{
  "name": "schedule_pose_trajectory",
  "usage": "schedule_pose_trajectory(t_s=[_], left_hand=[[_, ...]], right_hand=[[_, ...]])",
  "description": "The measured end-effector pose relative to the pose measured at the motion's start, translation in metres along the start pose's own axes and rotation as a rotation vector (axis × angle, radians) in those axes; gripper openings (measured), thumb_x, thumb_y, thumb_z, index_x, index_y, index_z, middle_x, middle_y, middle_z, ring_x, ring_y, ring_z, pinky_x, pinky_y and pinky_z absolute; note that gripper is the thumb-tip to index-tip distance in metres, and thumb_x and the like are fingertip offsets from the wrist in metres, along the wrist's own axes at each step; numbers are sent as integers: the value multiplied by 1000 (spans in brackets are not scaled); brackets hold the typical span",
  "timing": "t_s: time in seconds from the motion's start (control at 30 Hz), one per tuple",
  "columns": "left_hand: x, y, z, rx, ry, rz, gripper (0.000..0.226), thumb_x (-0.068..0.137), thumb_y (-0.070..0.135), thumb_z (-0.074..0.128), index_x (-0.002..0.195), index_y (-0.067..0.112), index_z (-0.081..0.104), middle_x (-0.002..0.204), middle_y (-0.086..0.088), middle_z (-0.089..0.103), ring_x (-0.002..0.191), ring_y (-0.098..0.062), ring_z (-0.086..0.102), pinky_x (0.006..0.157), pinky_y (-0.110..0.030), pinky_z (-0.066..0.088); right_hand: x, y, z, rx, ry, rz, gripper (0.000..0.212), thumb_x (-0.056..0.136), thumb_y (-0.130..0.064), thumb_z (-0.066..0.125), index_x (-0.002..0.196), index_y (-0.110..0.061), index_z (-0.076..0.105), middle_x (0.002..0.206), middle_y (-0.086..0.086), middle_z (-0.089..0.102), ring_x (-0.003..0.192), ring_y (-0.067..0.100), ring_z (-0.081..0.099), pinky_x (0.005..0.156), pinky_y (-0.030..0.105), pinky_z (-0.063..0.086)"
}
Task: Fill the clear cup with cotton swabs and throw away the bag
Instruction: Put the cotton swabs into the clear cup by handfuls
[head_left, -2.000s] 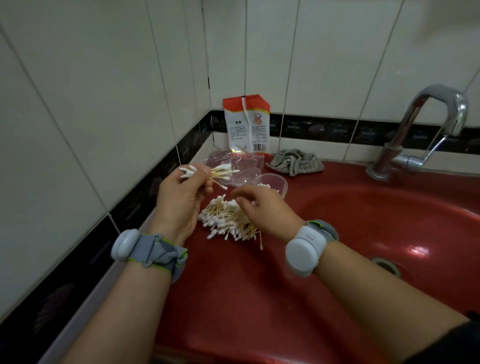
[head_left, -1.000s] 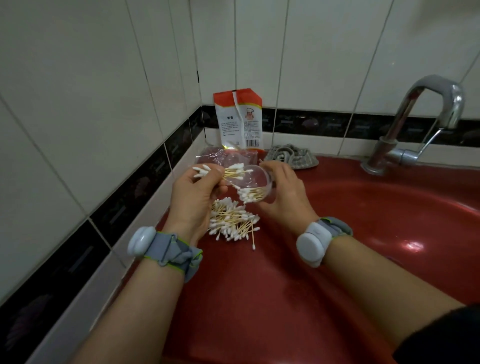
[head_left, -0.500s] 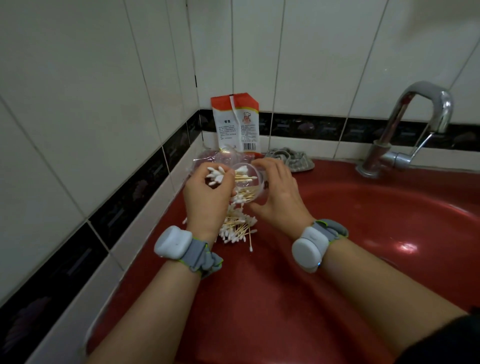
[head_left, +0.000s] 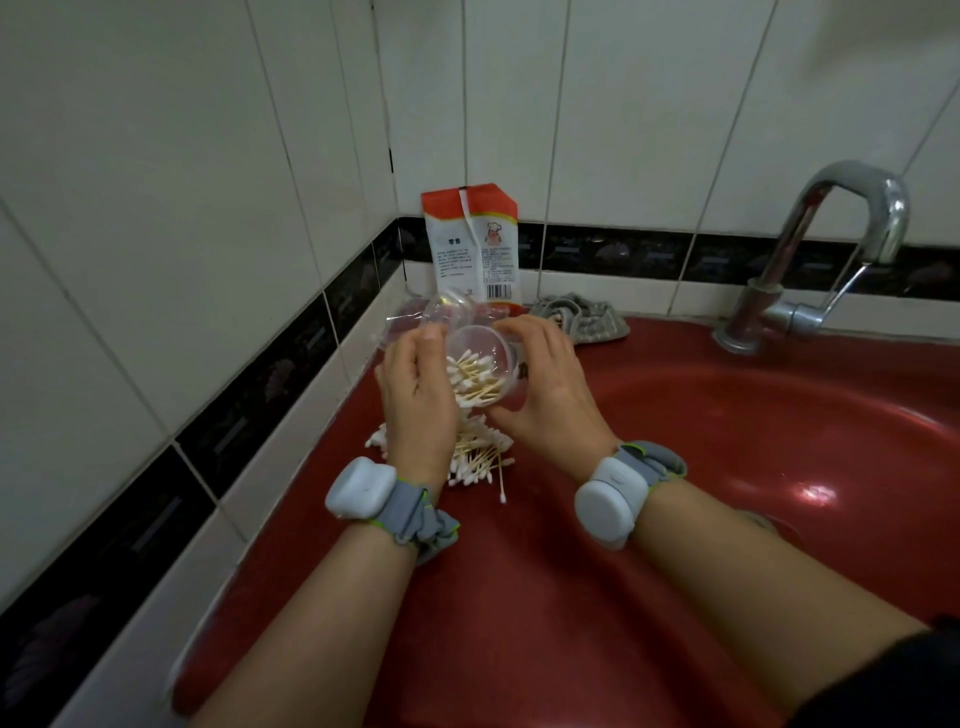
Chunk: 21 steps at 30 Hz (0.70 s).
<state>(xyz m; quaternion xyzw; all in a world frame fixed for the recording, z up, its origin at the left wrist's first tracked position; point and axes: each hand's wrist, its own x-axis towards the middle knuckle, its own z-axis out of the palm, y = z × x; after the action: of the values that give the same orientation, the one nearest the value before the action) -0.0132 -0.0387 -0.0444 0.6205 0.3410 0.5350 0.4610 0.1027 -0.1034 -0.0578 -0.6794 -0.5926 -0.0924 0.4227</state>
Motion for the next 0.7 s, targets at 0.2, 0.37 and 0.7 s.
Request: schedule_pose_trajectory(t_s=[0.2,0.37,0.7], left_hand=[[-4,9,8,203,-286,-58,63,95,54,16,150,26,9,160,3,5,147,-12,-4,120,-44,-1],[0,8,-5,291,-68,60,54,94,50,34,141,23,35,148,-4,31,139,-17,18,114,-34,15],[2,3,-19,678,-291,631,24,79,33,53,91,27,73,93,13,58,97,-17,38,84,-39,33]], right_hand=[[-3,-3,4,1,-29,-18,70,64,-27,70,128,-15,45,128,6,45,122,26,43,98,45,40],[-2,-1,-1,-12,-26,3,68,65,-38,61,128,-18,44,129,4,44,124,23,41,98,40,39],[-3,3,-3,-1,-22,29,67,66,-31,67,129,-18,45,129,1,43,123,18,40,98,35,36]])
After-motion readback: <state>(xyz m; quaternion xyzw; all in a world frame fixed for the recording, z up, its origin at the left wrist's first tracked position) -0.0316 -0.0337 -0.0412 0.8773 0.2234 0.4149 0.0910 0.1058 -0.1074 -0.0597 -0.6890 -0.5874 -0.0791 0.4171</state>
